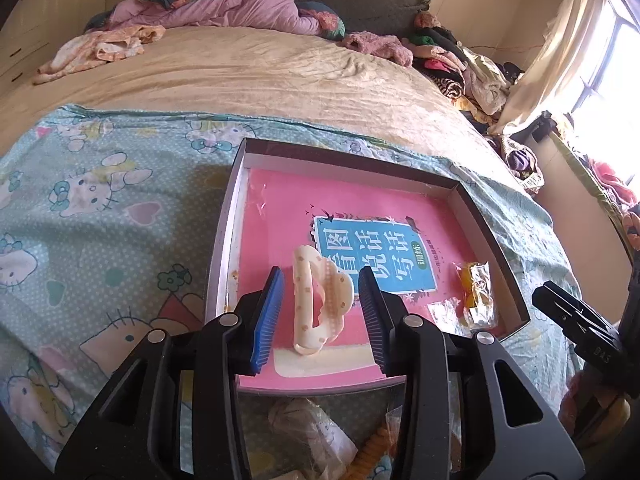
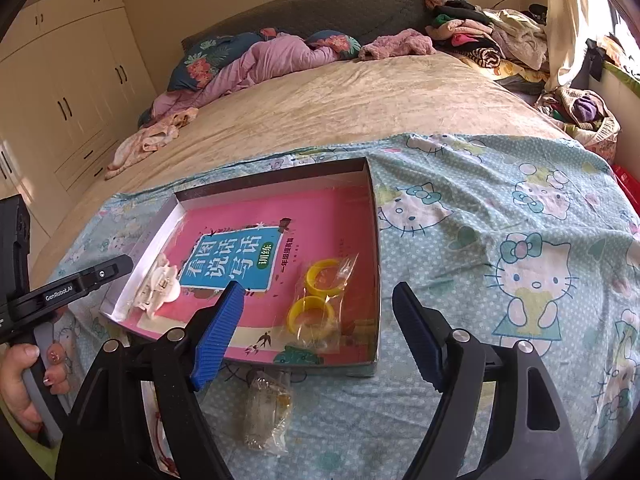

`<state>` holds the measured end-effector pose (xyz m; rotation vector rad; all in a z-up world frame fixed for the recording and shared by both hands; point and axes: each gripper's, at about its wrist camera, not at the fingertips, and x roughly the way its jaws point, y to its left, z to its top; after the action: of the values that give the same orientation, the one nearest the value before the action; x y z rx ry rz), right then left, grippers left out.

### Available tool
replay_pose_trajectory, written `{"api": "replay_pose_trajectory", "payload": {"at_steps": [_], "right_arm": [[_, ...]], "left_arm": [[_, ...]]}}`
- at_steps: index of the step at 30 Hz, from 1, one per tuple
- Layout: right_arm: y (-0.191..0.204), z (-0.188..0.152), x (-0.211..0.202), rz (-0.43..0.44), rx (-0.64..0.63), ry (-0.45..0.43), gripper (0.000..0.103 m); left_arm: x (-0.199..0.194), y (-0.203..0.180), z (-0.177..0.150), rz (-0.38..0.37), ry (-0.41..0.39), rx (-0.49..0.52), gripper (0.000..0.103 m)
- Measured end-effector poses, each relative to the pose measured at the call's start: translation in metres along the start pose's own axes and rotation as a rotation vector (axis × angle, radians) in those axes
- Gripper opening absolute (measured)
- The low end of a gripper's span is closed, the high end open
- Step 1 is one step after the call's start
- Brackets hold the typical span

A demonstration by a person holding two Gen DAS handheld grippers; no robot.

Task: Organize jewelry
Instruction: 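Carry claw clip into pink tray with left tool while right tool drops bangle bag, then withdraw both open tools from the tray toward the remaining items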

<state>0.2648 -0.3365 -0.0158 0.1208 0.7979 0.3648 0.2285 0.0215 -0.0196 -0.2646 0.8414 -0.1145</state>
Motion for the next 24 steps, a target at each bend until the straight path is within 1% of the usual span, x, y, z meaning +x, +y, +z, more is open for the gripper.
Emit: {"api": "replay_pose_trajectory", "payload": {"at_steps": [2, 4, 6, 7, 8, 10, 13, 18, 24], "right_arm": [[0.002, -0.001, -0.008, 0.007, -0.004, -0.011, 0.076], [0.005, -0.002, -0.015, 0.015, -0.011, -0.020, 0.077], [0.008, -0.002, -0.022, 0.022, -0.019, -0.029, 0.080], [0.010, -0.003, -0.026, 0.026, -0.023, -0.033, 0.080], [0.012, -0.003, -0.029, 0.028, -0.027, -0.039, 0.080], [0.015, -0.004, -0.035, 0.034, -0.034, -0.044, 0.081], [0.019, -0.006, -0.044, 0.044, -0.038, -0.054, 0.081], [0.024, -0.010, -0.055, 0.050, -0.051, -0.064, 0.082], [0.028, -0.018, -0.062, 0.054, -0.063, -0.059, 0.082]], "left_arm": [[-0.010, -0.002, 0.000, 0.002, -0.017, 0.003, 0.055], [-0.020, -0.003, 0.001, -0.002, -0.034, 0.002, 0.061], [-0.032, -0.006, 0.001, -0.009, -0.051, 0.002, 0.069], [-0.036, -0.007, 0.001, -0.012, -0.057, 0.001, 0.076], [-0.041, -0.008, 0.000, -0.016, -0.064, 0.001, 0.080], [-0.050, -0.011, -0.001, -0.016, -0.076, 0.007, 0.084], [-0.062, -0.014, -0.005, -0.021, -0.089, 0.010, 0.086], [-0.076, -0.014, -0.015, -0.038, -0.095, 0.003, 0.087], [-0.085, -0.015, -0.033, -0.043, -0.085, 0.007, 0.087]]}}
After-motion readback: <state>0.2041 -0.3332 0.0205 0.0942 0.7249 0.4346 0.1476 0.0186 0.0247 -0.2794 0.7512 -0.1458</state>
